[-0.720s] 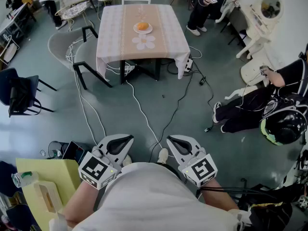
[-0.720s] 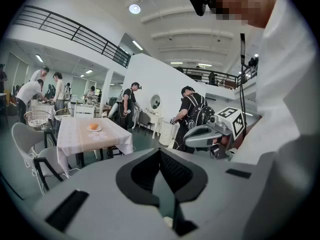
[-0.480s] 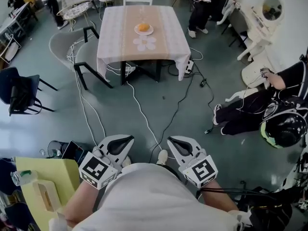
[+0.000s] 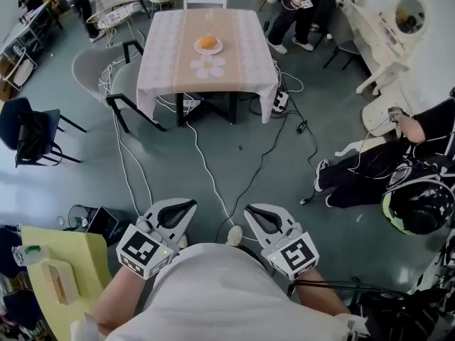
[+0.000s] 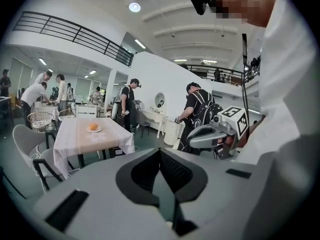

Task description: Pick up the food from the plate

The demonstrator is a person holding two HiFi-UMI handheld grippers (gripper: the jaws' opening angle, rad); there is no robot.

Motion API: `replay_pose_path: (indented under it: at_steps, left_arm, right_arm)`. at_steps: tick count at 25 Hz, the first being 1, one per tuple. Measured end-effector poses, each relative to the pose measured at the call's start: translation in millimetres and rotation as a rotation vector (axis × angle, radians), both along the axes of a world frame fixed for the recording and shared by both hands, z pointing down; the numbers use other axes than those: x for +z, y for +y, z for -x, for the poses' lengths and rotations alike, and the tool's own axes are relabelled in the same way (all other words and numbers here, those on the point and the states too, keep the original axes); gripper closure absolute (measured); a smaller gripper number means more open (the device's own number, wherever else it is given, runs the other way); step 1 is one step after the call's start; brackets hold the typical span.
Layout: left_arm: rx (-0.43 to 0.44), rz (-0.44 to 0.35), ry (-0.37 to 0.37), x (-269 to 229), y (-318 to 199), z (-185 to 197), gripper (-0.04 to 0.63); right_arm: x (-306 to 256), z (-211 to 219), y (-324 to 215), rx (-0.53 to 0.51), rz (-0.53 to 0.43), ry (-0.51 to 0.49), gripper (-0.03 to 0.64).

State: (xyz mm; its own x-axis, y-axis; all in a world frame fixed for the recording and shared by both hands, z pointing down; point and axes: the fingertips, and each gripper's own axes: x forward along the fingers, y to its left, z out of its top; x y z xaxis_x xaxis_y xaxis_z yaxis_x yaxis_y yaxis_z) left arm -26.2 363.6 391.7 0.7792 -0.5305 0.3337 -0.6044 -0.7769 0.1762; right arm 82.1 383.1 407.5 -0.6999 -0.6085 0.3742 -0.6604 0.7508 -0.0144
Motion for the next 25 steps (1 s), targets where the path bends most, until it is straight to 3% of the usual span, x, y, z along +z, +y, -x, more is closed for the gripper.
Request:
replay_pose_path:
  at_steps: [8,13,20,25]
  left_arm:
    - [-0.132,-0.005,-0.008,1.9,-32.8,-55.0,0.586]
    - [-0.155,0.013,-0.027,10.7,-62.9,-73.7,0.556]
    - [-0.110,-0.013,0.002,10.6,-156.4,-66.0,0.529]
    - [-0.090,-0.018,0.033,7.8,-250.9,-28.9,0.526]
  right_arm:
    - [9.2,-59.9,-23.6,-0.110,-0.009,0.005,0.545]
    - [19.9,-84.7,-56.7,-0.095,0.011,-0.007,0.543]
    - [18.5,-80.1,-146.2,-0.002,-0.001,-0.025,0.536]
    - [4.8,-51.6,-227.4,0.069,-0.006,-0.002,0.533]
